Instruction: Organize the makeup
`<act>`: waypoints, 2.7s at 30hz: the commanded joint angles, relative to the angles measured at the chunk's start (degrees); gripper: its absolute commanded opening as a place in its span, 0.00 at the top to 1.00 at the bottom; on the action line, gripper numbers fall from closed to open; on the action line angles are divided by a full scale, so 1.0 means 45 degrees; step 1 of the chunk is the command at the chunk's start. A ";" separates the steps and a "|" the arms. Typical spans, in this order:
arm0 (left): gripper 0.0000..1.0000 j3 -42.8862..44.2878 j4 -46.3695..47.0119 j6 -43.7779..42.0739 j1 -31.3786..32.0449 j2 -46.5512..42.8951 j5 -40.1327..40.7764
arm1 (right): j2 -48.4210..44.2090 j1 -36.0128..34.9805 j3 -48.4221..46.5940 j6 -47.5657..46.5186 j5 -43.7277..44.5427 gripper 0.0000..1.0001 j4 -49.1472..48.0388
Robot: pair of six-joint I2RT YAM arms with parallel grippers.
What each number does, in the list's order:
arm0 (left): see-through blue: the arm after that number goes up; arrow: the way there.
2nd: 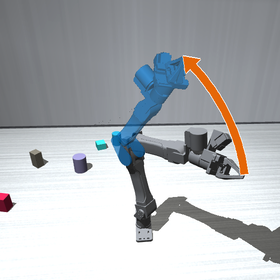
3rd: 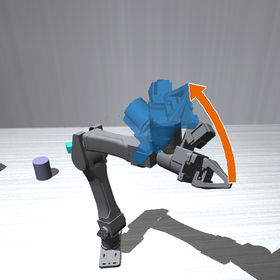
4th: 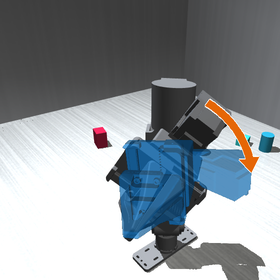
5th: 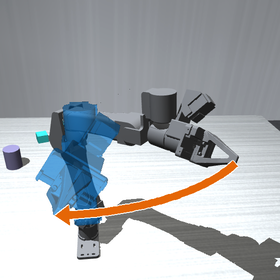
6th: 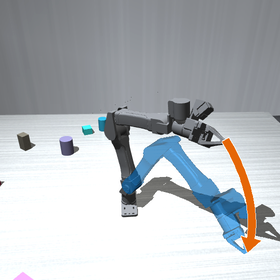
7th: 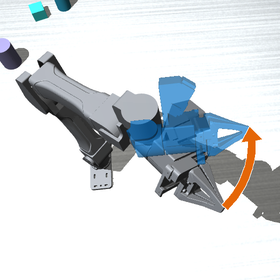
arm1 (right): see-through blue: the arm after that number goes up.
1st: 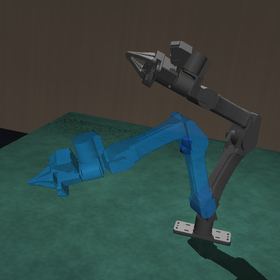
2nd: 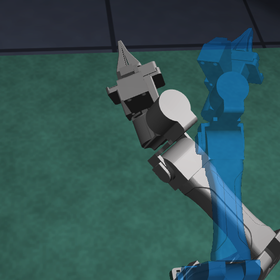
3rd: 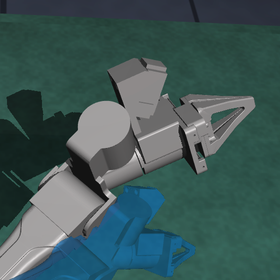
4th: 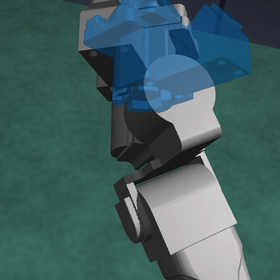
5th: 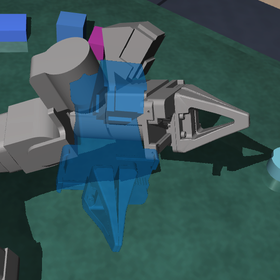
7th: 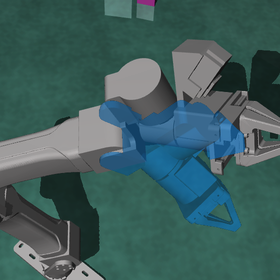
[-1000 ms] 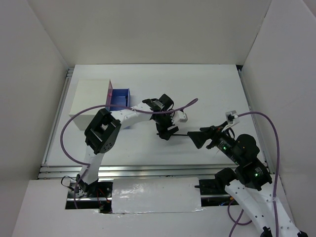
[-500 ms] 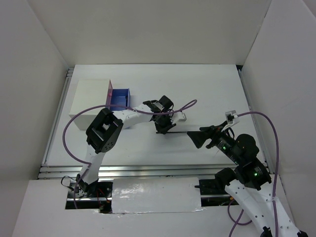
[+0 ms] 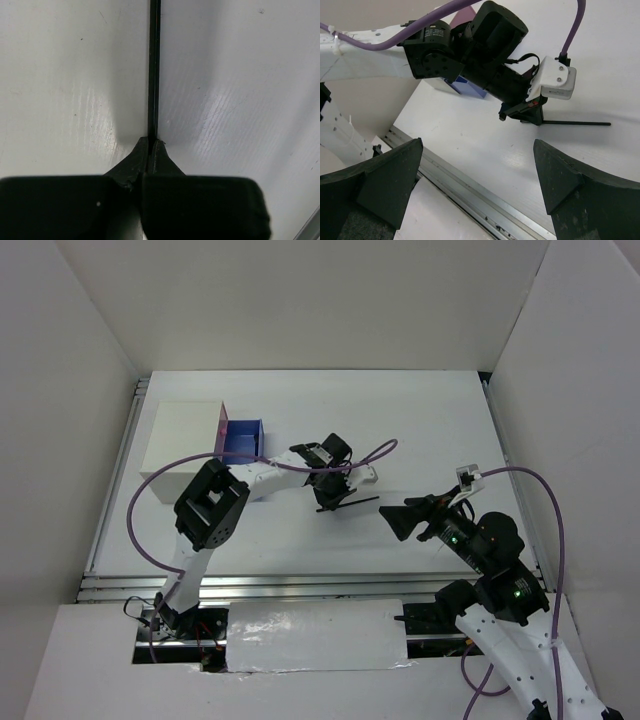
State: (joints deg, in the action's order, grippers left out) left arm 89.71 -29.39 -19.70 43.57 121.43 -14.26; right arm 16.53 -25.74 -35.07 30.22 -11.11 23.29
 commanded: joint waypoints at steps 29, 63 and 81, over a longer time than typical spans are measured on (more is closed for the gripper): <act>1.00 -0.2672 0.3543 0.4183 -0.2416 -0.5206 0.3109 | 0.0075 -0.0042 0.0020 -0.0094 0.0067 0.00 -0.0683; 0.94 -0.3490 0.1941 0.9066 -0.5347 -0.6242 0.8326 | -0.0061 -0.0023 0.0020 -0.0153 0.0009 0.00 -0.0546; 0.98 -0.2749 0.1685 0.8267 -0.3786 -0.5657 0.7488 | -0.0081 -0.0042 0.0098 -0.0094 0.0048 0.00 -0.0683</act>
State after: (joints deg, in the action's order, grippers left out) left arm 73.91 -23.11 19.70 23.75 94.78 22.17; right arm 16.38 -25.74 -35.07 30.15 -10.98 23.18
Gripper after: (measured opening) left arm 0.077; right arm 0.997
